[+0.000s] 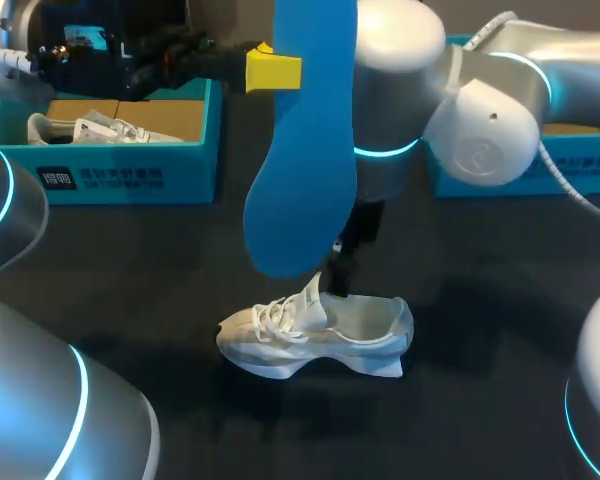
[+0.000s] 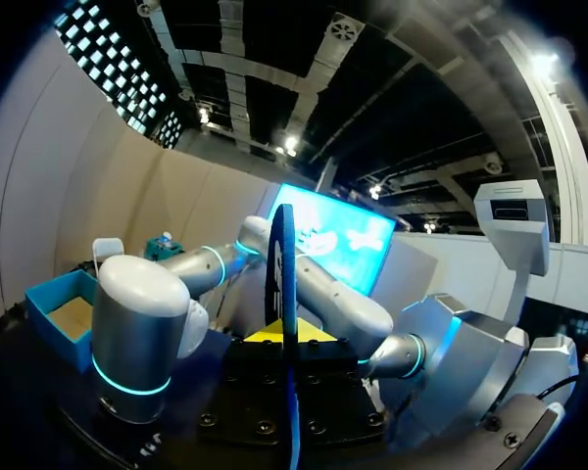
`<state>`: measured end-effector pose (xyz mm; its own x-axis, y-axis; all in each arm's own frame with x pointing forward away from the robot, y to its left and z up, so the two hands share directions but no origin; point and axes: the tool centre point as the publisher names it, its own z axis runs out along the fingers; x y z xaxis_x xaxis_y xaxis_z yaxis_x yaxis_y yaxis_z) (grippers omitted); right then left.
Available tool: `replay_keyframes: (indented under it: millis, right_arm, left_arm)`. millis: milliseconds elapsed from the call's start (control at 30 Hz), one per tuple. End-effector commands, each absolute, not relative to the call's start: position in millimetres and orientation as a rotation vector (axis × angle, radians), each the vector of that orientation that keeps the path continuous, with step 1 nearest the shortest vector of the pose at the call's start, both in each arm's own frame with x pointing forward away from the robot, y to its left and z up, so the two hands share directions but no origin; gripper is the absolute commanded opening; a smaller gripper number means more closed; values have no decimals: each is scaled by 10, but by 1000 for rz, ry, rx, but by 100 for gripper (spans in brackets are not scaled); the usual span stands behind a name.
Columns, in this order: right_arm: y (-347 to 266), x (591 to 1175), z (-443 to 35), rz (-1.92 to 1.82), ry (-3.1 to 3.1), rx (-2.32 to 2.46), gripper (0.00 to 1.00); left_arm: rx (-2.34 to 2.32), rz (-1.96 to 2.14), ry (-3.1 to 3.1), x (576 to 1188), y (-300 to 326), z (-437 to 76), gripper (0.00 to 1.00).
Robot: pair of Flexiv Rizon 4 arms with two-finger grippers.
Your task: Take the shoe out of the shoebox, open the shoe tongue, remove and reinsert the insole, then place the shoe into the shoebox
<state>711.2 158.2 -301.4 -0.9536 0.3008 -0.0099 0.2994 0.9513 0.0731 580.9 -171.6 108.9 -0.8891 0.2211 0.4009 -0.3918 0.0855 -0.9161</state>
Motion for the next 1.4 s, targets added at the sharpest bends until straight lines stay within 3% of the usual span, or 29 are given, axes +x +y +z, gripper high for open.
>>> replay_keyframes:
  millis: [33,1267,1300,1333,1400]
  right_arm:
    - [1586,7089,-3102,117,3094,483,100]
    - [1632,6828,-3608,97,3209,421,100]
    - [1628,6819,-3607,102,3208,422,53]
    - [1626,6809,-3608,110,3209,422,45]
    - [1620,6792,-3632,123,3218,419,42]
  left_arm:
    - [170,1853,-1934,5805,-1722,1095,0]
    - [170,1853,-1934,5805,-1722,1095,0]
    - [170,1853,-1934,5805,-1722,1095,0]
    - [170,1853,-1934,5805,-1722,1095,0]
    - [170,1853,-1934,5805,-1722,1095,0]
